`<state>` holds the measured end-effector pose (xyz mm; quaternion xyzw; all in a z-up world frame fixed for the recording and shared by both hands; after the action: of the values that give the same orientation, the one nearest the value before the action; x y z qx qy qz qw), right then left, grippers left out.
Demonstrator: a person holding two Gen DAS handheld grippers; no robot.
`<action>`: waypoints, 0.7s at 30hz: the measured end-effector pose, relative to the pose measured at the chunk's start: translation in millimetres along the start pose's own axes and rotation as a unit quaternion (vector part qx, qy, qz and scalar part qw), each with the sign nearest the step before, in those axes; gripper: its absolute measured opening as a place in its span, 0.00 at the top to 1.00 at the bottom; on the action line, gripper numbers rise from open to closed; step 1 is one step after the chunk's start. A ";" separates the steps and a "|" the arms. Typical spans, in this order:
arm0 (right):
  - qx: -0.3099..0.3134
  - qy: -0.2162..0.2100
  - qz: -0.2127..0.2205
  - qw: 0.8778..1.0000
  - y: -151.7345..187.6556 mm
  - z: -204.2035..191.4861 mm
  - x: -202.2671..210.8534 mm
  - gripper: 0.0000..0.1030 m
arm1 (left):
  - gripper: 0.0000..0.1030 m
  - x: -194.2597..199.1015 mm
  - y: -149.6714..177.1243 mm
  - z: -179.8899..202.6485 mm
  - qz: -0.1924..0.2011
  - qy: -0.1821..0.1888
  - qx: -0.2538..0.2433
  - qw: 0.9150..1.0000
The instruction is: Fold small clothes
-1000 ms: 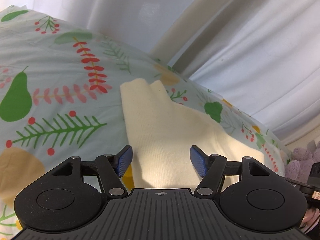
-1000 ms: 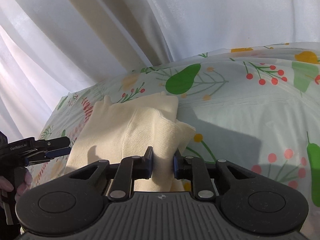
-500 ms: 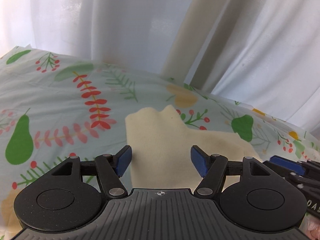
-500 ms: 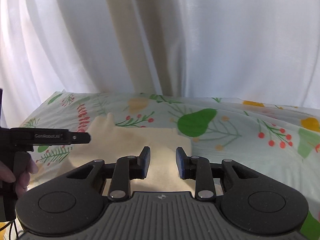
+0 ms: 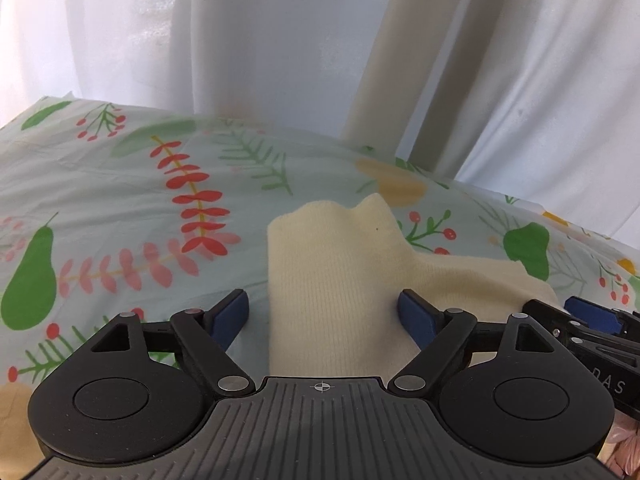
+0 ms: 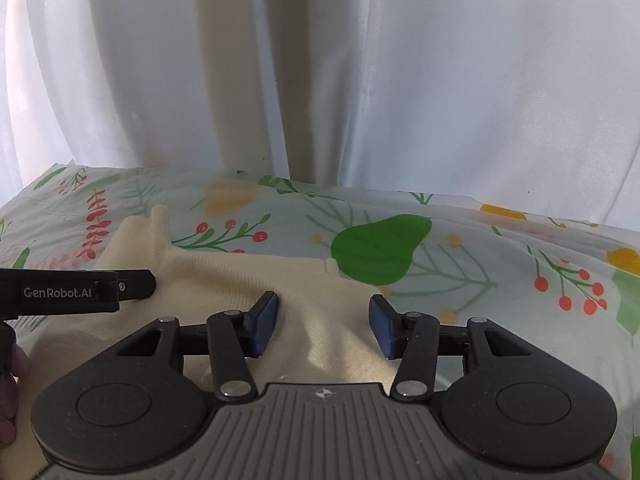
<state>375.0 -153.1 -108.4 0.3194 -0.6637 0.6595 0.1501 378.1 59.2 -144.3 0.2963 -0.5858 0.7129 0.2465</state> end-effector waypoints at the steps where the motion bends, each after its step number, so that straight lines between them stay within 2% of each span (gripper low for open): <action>1: -0.008 0.004 -0.002 1.000 1.1 2.0 5.4 0.48 | 0.15 4.2 1.8 -1.7 -0.005 0.000 0.002 1.000; 4: -0.015 0.003 -0.002 1.000 11.7 6.0 38.7 0.48 | 0.18 32.6 13.3 -8.6 -0.010 0.007 0.002 1.000; 7: -0.033 -0.009 0.008 0.999 34.0 19.1 90.3 0.48 | 0.19 76.5 31.0 -16.0 0.005 0.024 0.005 1.000; 12: -0.100 -0.042 -0.024 0.994 87.3 41.4 156.8 0.48 | 0.19 136.9 82.7 -19.8 -0.034 0.067 0.014 0.997; 17: -0.156 -0.076 -0.045 0.984 113.3 42.1 172.6 0.53 | 0.20 151.4 125.7 -14.5 -0.087 0.081 0.013 0.993; 19: -0.152 -0.078 -0.044 0.984 114.2 38.3 172.9 0.61 | 0.21 149.0 139.2 -9.3 -0.110 0.070 -0.009 0.991; 21: -0.149 -0.098 -0.052 0.983 115.8 32.4 167.3 0.67 | 0.21 149.4 143.7 -3.4 -0.090 0.056 -0.047 0.993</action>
<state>184.6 -230.9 -97.6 0.3912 -0.7482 0.5101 0.1643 172.3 35.5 -137.6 0.2958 -0.5748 0.6750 0.3556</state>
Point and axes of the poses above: each gripper's, at about its wrist camera, not at the fingertips, and x roughly against the way its jaws point, z to its right, y to its underside, the point moved 6 cm from there along -x, roughly the way its jaws point, and after that the axes turned 2 degrees about z, right-handed, at the moved point
